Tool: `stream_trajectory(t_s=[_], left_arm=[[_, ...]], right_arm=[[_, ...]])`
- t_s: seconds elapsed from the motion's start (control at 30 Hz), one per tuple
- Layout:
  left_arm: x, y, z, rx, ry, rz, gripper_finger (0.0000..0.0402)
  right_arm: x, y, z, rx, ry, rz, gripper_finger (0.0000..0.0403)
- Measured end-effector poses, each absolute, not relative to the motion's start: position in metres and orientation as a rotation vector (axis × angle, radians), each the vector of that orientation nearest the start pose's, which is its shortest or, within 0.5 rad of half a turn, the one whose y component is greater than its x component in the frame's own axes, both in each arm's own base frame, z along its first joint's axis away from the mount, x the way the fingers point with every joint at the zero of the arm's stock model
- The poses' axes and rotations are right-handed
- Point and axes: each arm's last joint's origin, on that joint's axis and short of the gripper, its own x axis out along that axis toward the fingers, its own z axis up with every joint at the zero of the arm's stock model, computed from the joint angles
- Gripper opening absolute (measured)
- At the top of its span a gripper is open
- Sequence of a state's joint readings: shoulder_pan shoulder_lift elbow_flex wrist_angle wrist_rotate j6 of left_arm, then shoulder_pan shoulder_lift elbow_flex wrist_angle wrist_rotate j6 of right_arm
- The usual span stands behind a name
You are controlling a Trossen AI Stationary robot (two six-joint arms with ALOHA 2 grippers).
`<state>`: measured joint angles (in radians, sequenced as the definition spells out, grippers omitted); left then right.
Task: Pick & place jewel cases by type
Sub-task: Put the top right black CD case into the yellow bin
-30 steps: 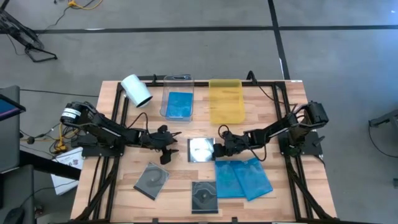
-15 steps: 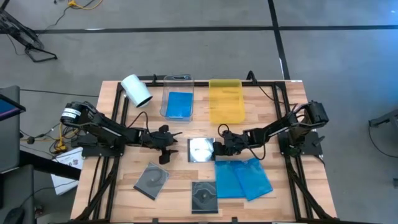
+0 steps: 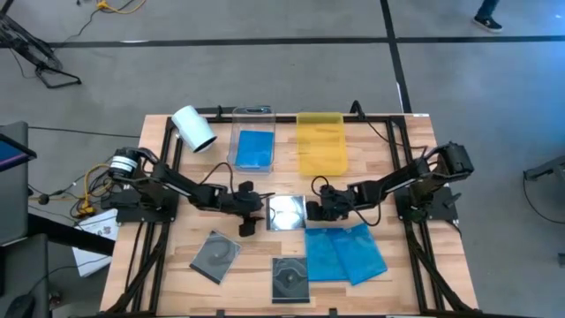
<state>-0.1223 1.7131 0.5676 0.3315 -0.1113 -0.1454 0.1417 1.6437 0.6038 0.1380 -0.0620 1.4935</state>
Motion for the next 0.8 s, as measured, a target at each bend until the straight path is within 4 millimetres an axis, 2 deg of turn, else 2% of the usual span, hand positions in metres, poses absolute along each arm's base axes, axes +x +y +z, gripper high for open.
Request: stream_trajectory(t_s=[0.2,0.43,0.57,0.8], left_arm=[[0.286,-0.032,0.102,0.003,0.858,0.011,0.0231],[0.286,-0.032,0.102,0.011,0.888,0.001,0.0231],[0.286,-0.032,0.102,0.005,0.893,0.001,0.0231],[0.286,-0.032,0.101,-0.003,0.894,0.003,0.0231]], right_arm=[[0.271,0.035,0.111,1.336,0.865,-0.523,0.0158],[0.278,0.024,0.109,1.340,0.815,-0.491,0.0157],[0.279,0.020,0.110,1.328,0.791,-0.499,0.0176],[0.281,0.018,0.106,1.354,0.784,-0.513,0.0237]])
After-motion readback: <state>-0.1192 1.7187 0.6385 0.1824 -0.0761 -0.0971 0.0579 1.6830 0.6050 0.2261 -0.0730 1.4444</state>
